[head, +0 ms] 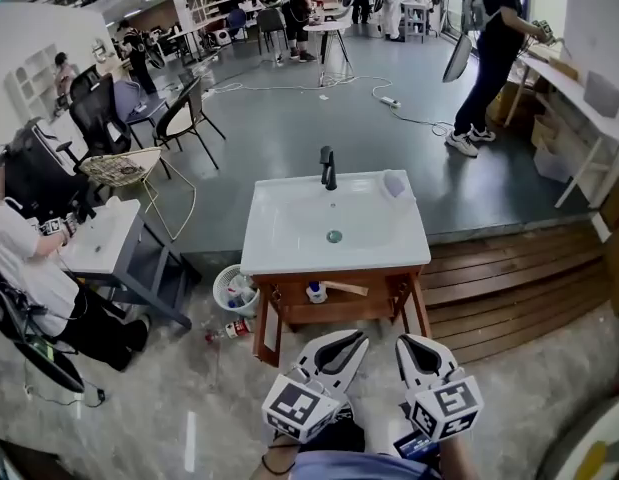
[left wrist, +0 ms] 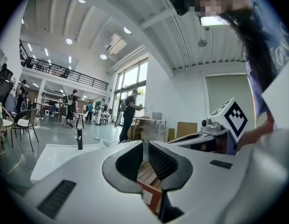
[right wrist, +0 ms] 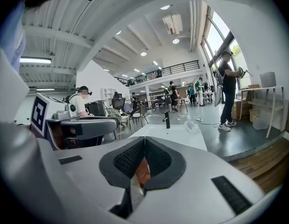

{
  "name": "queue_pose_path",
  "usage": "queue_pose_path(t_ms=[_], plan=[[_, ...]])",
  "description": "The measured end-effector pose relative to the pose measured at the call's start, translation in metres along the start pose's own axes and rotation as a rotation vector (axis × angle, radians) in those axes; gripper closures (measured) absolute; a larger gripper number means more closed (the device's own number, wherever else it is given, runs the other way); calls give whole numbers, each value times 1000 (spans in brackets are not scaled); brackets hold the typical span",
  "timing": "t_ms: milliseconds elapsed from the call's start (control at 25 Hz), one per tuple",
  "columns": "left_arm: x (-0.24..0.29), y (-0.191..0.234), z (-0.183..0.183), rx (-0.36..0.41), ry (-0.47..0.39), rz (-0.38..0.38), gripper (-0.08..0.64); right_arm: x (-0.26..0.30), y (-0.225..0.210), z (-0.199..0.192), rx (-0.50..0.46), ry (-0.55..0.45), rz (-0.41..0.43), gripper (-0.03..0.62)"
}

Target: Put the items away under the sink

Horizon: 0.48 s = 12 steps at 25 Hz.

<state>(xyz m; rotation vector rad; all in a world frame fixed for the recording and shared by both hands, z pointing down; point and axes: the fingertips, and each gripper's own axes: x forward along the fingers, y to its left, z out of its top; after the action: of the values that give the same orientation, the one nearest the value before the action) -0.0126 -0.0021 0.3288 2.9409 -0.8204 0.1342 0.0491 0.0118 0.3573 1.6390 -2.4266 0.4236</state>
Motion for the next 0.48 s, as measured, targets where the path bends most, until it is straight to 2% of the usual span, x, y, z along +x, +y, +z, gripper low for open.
queue_pose_path(t_ms=[200,480], plan=[[4,36,1,5,-1,-6,526,32,4,9,-2,1,-9,575],[14,61,2,-8,-11,-22,526,57,-9,21,-4,0,-52,575]])
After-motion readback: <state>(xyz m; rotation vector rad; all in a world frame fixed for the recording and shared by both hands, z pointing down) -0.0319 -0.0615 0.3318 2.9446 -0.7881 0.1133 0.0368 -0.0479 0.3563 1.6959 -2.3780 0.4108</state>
